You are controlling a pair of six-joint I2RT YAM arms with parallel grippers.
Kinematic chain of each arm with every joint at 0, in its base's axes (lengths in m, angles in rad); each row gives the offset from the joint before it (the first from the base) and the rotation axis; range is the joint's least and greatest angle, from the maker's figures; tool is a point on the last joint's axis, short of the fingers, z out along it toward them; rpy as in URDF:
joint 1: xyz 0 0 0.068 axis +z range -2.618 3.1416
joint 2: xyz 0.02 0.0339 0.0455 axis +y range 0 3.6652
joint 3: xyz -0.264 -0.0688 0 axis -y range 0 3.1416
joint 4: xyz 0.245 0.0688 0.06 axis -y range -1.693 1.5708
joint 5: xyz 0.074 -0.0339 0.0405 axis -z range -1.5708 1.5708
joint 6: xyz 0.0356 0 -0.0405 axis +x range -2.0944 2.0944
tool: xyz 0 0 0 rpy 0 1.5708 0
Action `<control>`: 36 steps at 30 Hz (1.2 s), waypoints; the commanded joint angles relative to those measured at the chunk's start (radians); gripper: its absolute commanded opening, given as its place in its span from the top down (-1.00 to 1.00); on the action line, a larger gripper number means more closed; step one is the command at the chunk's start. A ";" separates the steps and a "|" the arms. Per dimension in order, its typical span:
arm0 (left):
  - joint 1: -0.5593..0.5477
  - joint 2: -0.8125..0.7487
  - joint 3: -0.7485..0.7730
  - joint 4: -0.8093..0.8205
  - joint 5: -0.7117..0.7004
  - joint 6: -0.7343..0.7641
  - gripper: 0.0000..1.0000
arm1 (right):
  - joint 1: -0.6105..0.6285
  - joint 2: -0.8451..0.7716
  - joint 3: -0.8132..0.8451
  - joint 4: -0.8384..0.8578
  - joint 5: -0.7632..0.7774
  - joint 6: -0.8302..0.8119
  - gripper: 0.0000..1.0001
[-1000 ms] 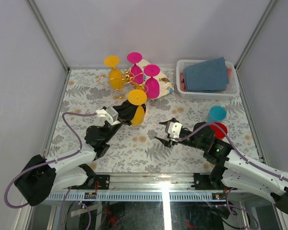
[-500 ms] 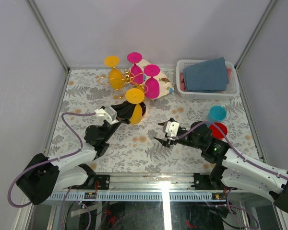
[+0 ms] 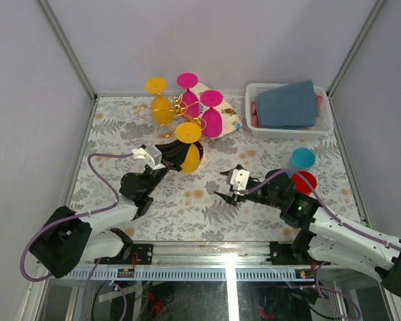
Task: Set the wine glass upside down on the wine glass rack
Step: Turn the wine glass upside down at the wine rack.
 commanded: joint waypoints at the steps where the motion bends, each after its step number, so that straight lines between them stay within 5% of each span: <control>1: 0.014 0.017 0.013 0.130 0.003 -0.019 1.00 | 0.005 -0.001 0.030 0.032 -0.005 0.017 -0.35; 36: 0.054 0.172 0.099 0.196 -0.078 -0.046 1.00 | 0.006 -0.003 0.035 0.006 -0.007 0.023 -0.35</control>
